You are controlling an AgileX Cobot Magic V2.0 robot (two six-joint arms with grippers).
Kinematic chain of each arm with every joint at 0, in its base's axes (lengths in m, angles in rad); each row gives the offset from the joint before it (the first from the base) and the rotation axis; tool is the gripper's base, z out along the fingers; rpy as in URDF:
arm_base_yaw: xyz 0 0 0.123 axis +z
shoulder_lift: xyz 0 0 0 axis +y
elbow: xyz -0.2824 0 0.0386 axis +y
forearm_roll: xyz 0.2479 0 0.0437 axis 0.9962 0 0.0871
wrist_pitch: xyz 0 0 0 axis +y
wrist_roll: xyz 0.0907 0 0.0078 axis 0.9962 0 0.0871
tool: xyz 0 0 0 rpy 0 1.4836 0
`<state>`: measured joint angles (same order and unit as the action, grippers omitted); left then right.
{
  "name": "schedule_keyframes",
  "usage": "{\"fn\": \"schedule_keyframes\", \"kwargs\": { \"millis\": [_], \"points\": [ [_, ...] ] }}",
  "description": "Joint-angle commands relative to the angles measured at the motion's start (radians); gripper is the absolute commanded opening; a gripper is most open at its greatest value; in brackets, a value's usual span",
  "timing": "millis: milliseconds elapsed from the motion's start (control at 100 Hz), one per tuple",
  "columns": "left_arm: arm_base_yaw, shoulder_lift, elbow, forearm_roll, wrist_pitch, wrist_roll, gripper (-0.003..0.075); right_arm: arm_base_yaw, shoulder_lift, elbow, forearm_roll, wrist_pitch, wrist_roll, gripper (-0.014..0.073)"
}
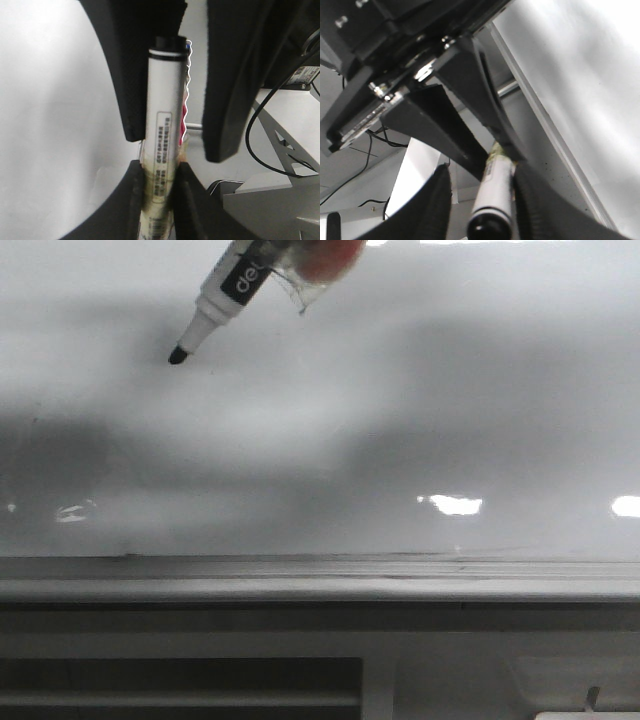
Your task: Write number 2 on whiteboard
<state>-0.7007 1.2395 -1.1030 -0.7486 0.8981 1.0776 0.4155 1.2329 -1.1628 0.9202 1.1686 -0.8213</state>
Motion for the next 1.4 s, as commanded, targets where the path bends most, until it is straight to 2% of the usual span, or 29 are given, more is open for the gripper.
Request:
{"fn": "schedule_keyframes", "kwargs": {
  "millis": [0, 230, 360, 430, 600, 670, 760, 830, 900, 1020, 1050, 1170, 1390],
  "points": [
    [-0.007, -0.017, -0.034, -0.056, -0.027, -0.003, -0.0020, 0.003, -0.016, -0.033, 0.061, -0.008, -0.024, 0.0148],
    [-0.007, -0.017, -0.034, -0.060, -0.044, -0.003, -0.0020, 0.003, -0.014, -0.033, 0.061, 0.001, -0.038, -0.0071],
    [-0.007, -0.017, -0.034, -0.063, -0.037, -0.003, 0.0003, 0.003, -0.014, -0.033, 0.061, 0.001, -0.038, -0.0074],
    [-0.007, -0.017, -0.034, -0.063, -0.023, -0.003, 0.0091, 0.003, -0.014, -0.033, 0.061, 0.001, -0.038, -0.0072],
    [-0.005, -0.023, -0.080, -0.060, -0.005, -0.003, 0.0452, 0.003, -0.016, -0.033, 0.058, 0.001, -0.030, -0.0060],
    [-0.005, -0.029, -0.112, -0.051, 0.000, -0.003, 0.0495, 0.003, -0.024, -0.033, 0.046, 0.001, -0.018, -0.0044],
    [-0.001, -0.048, -0.147, -0.007, -0.002, -0.033, 0.0474, 0.003, -0.058, -0.019, 0.008, -0.040, 0.014, -0.0044],
    [0.024, -0.069, -0.156, 0.022, -0.004, -0.074, 0.0407, 0.010, -0.114, 0.002, -0.034, -0.119, 0.049, -0.0044],
    [0.065, -0.095, -0.156, 0.040, -0.004, -0.127, 0.0294, 0.015, -0.184, 0.037, -0.052, -0.202, 0.070, -0.0044],
    [0.140, -0.151, -0.149, 0.027, -0.010, -0.177, 0.0019, 0.031, -0.308, 0.132, -0.049, -0.335, 0.088, -0.0044],
    [0.153, -0.167, -0.145, 0.020, -0.012, -0.177, -0.0019, 0.039, -0.342, 0.160, -0.049, -0.380, 0.090, -0.0044],
    [0.174, -0.254, -0.089, 0.017, -0.103, -0.203, -0.0020, 0.074, -0.452, 0.289, -0.026, -0.549, 0.096, -0.0044],
    [0.174, -0.461, 0.130, 0.017, -0.491, -0.287, -0.0020, 0.126, -0.575, 0.470, -0.022, -0.820, 0.096, -0.0044]
  ]
}}
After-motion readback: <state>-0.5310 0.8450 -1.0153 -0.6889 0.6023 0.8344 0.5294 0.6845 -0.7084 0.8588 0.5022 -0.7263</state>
